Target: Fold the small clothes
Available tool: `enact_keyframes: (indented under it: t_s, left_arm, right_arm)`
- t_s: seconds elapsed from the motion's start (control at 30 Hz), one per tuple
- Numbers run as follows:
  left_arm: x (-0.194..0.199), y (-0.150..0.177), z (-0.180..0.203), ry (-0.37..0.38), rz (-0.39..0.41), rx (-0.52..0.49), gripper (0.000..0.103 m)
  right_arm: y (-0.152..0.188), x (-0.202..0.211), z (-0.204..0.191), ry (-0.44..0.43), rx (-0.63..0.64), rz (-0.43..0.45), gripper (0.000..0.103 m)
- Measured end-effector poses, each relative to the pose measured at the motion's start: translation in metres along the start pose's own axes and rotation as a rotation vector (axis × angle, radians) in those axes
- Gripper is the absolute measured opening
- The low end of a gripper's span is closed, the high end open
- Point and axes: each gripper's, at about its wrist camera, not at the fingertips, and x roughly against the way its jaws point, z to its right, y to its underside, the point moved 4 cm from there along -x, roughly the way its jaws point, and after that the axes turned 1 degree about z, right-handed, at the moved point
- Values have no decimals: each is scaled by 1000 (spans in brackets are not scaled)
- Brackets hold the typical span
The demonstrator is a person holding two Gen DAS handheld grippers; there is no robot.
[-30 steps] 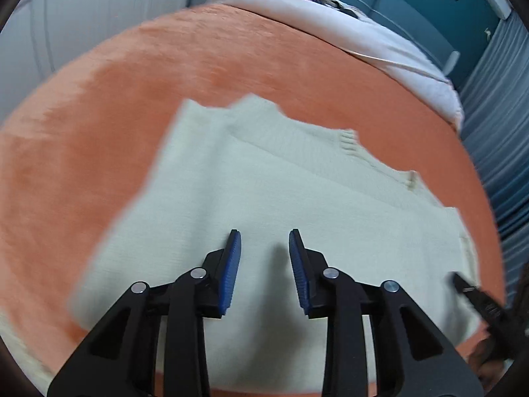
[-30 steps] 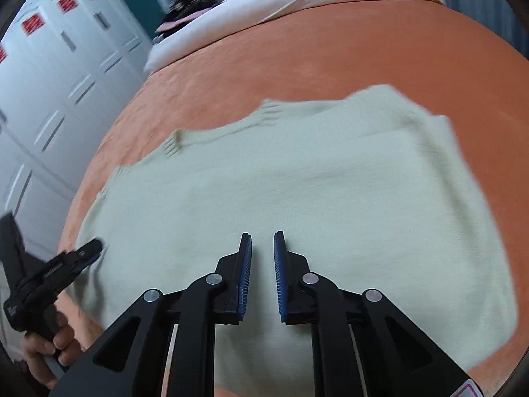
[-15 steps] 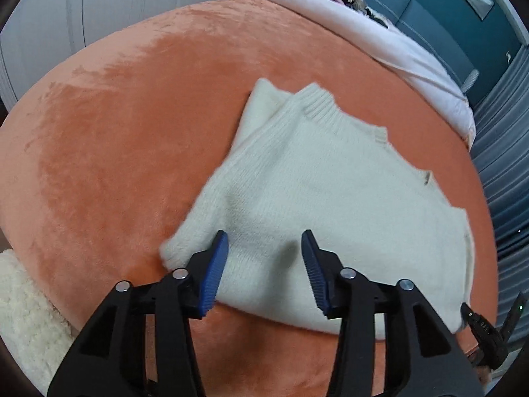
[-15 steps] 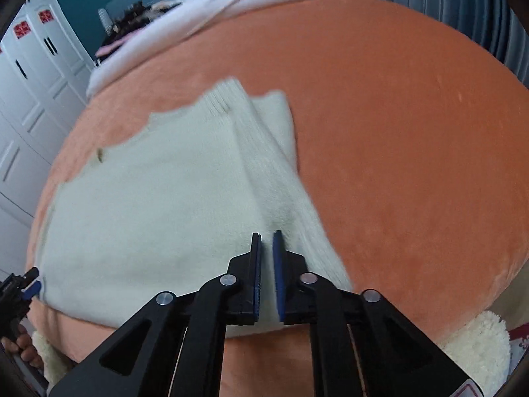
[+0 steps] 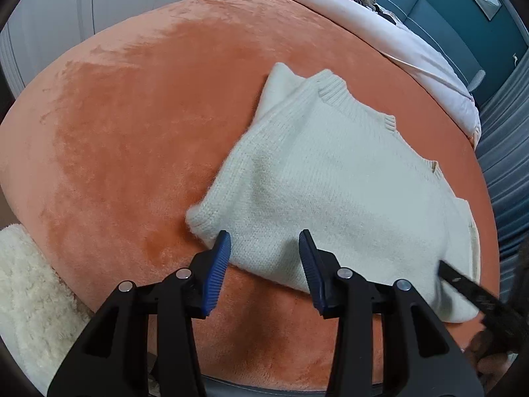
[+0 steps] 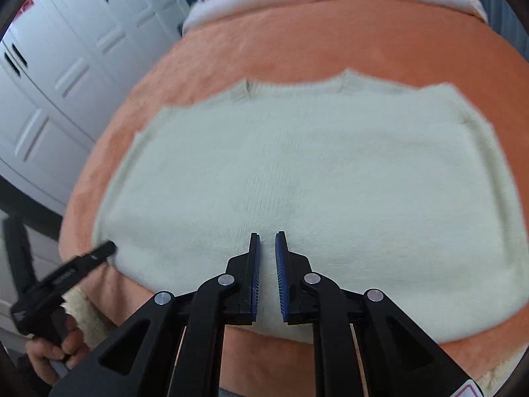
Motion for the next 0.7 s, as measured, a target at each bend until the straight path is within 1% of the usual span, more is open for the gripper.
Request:
enact_keyframes:
  t_s: [0.03,0.07,0.1,0.13,0.17,0.2,0.23,0.3,0.33,0.37,0.4,0.43,0.47,0.5,0.53,0.57,0.63,0.67,0.7]
  left_arm:
    - [1,0,-1,7,-2,7,41]
    - [2,-1,-2,16,-5,17,41]
    - [4,-1,-4,26,-8,28,41]
    - [7,-1,-6,37,-9,42,42]
    - [11,-1,-9,50,-4,64,42]
    - [15,-2,-12,63,14,89,43]
    - [20,-3,-15,77,39,124,45]
    - [27,-8,-27,112,86,227,58]
    - [26,-11,-33,125,89,273,62]
    - [21,-13,-37,132,74,310,70]
    - [12,-14,-42,145,44,346,74]
    - [3,-13,-45,160,7,369,75]
    - [-6,-13,-47,169,-25,395,75]
    - [-14,-12,-50,176,-31,426,79]
    - [-16,-13,-52,195,-14,451,83]
    - [-17,-15,-51,210,-1,474,89]
    - [-20,-19,-48,203,14,508,90]
    - [-21,-22,-45,201,15,512,88]
    - [-23,-26,-43,205,16,514,74]
  right_arm:
    - [2,-11,-2,33,21,-2,11]
    - [0,-8,-6,59,47,17,12]
    - [-3,-1,-10,71,52,7,13]
    - [-5,9,-12,67,40,13,13]
    - [-8,20,-14,38,26,38,8]
    - [-12,27,-15,12,24,59,7]
    - [-17,33,-17,25,29,75,7]
    - [-26,36,-17,47,28,100,7]
    - [-30,31,-16,46,16,89,7]
    - [-33,22,-13,45,1,67,7]
    - [-35,7,-11,44,-10,27,7]
    - [-36,-7,-8,49,-11,-2,5]
    - [-34,-14,-5,50,-8,5,3]
    - [-32,-16,-6,52,-5,11,3]
    - [-32,-17,-7,54,-4,8,3]
    - [-33,-16,-7,55,0,6,3]
    - [-30,-14,-6,47,11,5,3]
    - [-30,-15,-4,38,10,6,2]
    - [-30,-15,-2,26,2,8,1]
